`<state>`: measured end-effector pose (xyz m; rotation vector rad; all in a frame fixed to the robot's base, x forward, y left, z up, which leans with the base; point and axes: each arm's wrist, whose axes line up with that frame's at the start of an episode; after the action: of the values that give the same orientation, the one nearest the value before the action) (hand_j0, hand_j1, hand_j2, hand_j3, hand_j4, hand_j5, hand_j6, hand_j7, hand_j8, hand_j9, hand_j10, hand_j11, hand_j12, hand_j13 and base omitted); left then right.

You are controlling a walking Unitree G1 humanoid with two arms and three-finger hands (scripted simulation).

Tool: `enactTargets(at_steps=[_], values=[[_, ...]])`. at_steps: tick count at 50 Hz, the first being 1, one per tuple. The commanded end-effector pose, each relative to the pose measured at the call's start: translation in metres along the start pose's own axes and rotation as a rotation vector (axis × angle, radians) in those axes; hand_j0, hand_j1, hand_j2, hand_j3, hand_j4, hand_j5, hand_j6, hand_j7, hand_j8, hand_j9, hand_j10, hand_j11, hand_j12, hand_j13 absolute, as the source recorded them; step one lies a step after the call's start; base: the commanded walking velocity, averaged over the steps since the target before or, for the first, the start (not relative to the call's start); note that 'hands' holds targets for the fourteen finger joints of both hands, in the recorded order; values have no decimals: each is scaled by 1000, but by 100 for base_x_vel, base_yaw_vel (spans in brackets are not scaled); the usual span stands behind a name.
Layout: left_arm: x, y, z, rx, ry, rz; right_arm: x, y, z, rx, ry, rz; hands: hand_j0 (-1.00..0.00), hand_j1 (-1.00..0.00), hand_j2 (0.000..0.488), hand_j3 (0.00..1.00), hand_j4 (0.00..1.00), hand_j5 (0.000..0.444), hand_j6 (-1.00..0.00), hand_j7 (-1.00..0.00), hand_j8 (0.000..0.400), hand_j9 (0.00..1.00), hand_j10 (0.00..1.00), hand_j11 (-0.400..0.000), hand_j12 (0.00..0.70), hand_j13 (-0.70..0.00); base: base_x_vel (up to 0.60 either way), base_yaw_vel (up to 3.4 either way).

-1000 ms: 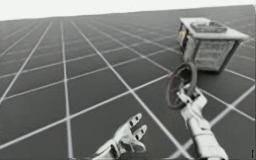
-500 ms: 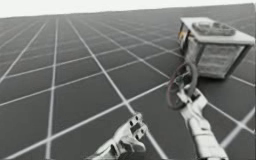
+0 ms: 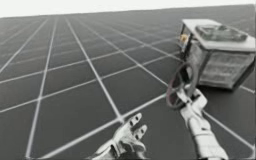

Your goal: Pick up and drop off the object

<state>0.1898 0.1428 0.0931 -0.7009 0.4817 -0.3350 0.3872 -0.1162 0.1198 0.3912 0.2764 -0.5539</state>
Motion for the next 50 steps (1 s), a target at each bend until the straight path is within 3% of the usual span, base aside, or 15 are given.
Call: enactTargets(at_steps=[1,50], values=[[-3,3,0,-12,-17,-2,-7,14,9,5,-38,43,0,0,0,1000,1000,0,0,0,0,1000,1000,-400,0,-700,57,6],[-3,3,0,-12,-17,-2,-7,14,9,5,-38,43,0,0,0,1000,1000,0,0,0,0,1000,1000,-400,0,-700,56,7]])
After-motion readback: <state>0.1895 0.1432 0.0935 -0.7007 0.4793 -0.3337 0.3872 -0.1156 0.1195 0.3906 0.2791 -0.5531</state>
